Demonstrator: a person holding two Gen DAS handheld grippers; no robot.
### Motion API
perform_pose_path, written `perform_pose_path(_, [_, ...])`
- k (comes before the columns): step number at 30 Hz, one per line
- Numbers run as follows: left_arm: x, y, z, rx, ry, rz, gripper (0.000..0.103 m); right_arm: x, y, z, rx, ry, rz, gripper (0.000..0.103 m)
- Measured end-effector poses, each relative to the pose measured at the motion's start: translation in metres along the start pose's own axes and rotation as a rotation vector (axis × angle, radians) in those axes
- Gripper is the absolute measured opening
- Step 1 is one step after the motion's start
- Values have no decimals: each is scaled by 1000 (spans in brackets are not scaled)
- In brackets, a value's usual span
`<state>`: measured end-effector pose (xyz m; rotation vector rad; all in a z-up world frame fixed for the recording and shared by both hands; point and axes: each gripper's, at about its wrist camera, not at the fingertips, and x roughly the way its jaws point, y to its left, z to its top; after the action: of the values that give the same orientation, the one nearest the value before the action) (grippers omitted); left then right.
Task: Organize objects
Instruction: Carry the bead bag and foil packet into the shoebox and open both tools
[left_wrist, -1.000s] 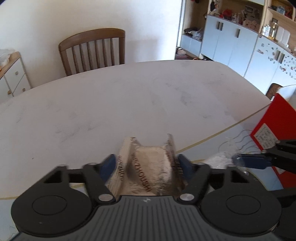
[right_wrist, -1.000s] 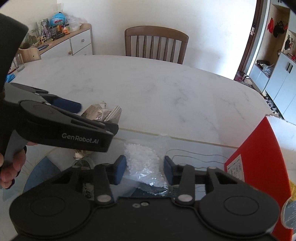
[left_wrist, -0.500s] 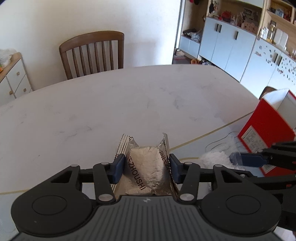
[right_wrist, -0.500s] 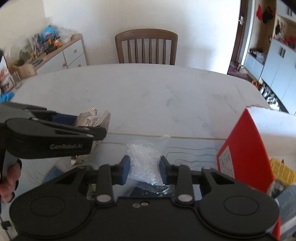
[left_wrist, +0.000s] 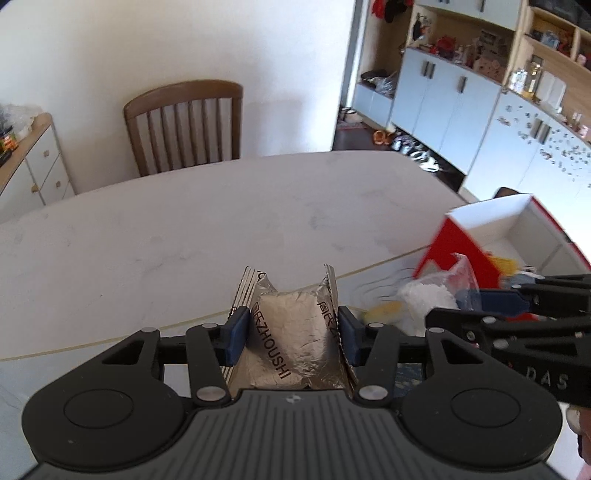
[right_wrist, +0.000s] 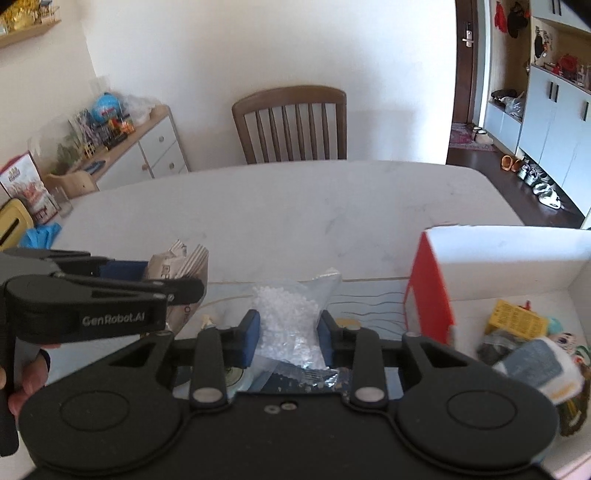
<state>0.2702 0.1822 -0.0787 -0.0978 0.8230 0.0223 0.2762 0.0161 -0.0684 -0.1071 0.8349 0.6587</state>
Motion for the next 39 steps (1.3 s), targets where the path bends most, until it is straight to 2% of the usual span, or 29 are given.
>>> perform_pose_path(11, [-46, -47, 2, 13, -13, -39, 50, -60, -21, -3, 28, -21, 16, 32])
perform_pose_path(19, [-64, -97, 9, 42, -34, -78, 50, -96, -55, -7, 47, -45, 21, 32])
perform_pose_path(26, [-56, -149, 16, 72, -29, -123, 50, -116, -97, -13, 53, -50, -2, 32])
perform_pose_path(39, [-15, -229, 29, 124, 5, -141, 50, -127, -193, -29, 107, -44, -71, 32])
